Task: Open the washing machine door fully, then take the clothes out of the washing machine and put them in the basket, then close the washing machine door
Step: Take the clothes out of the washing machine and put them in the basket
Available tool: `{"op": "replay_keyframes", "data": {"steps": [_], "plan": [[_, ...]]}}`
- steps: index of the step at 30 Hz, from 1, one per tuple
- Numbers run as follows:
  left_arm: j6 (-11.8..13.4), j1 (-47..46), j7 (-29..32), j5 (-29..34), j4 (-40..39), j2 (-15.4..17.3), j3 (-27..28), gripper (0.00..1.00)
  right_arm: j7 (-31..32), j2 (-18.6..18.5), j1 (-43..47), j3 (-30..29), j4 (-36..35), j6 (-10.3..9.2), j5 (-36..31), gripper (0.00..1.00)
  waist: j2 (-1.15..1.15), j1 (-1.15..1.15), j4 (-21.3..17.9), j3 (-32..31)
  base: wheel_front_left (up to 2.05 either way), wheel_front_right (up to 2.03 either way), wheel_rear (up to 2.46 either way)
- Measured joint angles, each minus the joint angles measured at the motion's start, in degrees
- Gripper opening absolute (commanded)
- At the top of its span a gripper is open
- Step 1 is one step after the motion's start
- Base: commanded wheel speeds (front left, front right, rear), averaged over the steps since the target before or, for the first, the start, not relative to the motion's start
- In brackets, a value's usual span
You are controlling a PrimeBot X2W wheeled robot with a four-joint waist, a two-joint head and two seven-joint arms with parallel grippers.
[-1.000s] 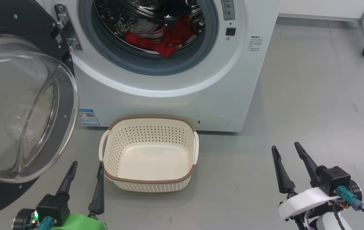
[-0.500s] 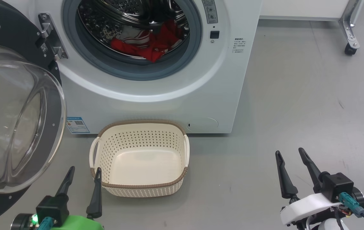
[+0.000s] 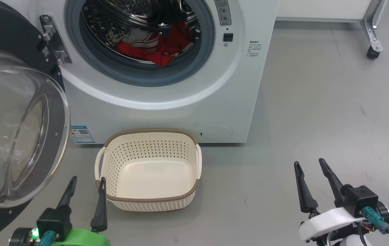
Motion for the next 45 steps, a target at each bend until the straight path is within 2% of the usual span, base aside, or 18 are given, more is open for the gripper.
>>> {"op": "replay_keyframes", "data": {"steps": [24, 45], "plan": [[0.29, 0.52, 0.78, 0.45, -1.43, 0.0, -0.55, 1.0, 0.0, 0.0, 0.07, 0.51, -0.38, -0.14, 0.49, 1.0, 0.0, 0.0, -0.28, -0.06, 0.13, -0.13, 0.0], [0.45, 0.54, 1.37, 0.52, -1.64, -0.01, -1.4, 1.0, 0.0, 0.01, 0.16, 0.8, -0.37, -0.54, 0.92, 1.0, 0.0, 0.0, -0.2, -0.58, 0.95, -0.95, 0.0]]}}
